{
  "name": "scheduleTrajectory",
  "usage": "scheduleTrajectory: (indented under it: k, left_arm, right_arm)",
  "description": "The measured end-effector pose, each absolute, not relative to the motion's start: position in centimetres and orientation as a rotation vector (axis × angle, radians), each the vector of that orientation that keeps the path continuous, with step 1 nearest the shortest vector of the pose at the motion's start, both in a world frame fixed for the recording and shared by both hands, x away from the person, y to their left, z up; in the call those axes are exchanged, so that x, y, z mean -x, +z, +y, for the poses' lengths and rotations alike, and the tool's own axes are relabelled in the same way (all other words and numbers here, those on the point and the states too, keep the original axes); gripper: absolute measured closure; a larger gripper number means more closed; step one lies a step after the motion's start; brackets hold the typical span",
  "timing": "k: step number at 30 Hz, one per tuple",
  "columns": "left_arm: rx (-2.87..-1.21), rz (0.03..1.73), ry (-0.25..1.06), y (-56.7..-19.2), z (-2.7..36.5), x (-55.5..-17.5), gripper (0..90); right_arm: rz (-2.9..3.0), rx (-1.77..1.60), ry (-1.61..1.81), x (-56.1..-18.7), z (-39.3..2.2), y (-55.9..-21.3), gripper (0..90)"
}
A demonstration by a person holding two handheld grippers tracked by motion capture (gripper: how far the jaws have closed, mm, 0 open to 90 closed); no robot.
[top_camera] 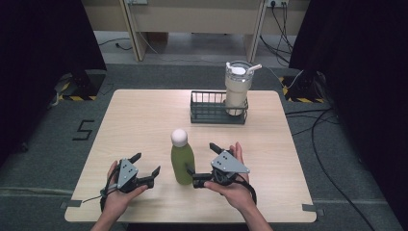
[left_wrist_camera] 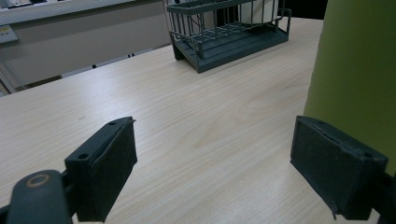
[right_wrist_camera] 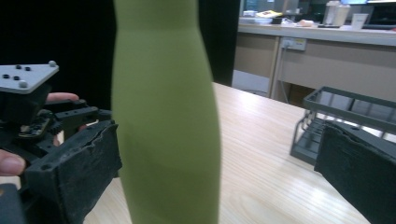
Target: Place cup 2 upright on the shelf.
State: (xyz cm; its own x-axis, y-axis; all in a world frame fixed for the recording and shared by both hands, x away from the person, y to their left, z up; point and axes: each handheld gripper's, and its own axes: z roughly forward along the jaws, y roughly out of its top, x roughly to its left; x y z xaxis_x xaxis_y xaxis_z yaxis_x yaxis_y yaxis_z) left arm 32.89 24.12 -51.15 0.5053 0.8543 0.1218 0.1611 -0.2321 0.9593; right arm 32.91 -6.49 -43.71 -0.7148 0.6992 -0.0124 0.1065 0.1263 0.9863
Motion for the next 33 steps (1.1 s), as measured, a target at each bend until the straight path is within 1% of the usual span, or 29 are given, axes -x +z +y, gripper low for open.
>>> scheduleTrajectory:
  k: [8,23,33]
  left_arm:
    - [-1.703,0.868,0.818,-51.2,24.2,-32.9,13.5]
    - [-1.696,0.872,0.816,-51.2,24.3,-33.0,13.5]
    - [-1.696,0.874,0.816,-51.2,24.4,-33.0,13.5]
  right_arm:
    - [1.956,-0.755,1.643,-33.4,-4.6,-43.9,0.8]
    - [1.992,-0.744,1.641,-34.4,-2.6,-44.2,4.6]
    - [2.011,-0.74,1.63,-34.8,-1.8,-44.5,13.2]
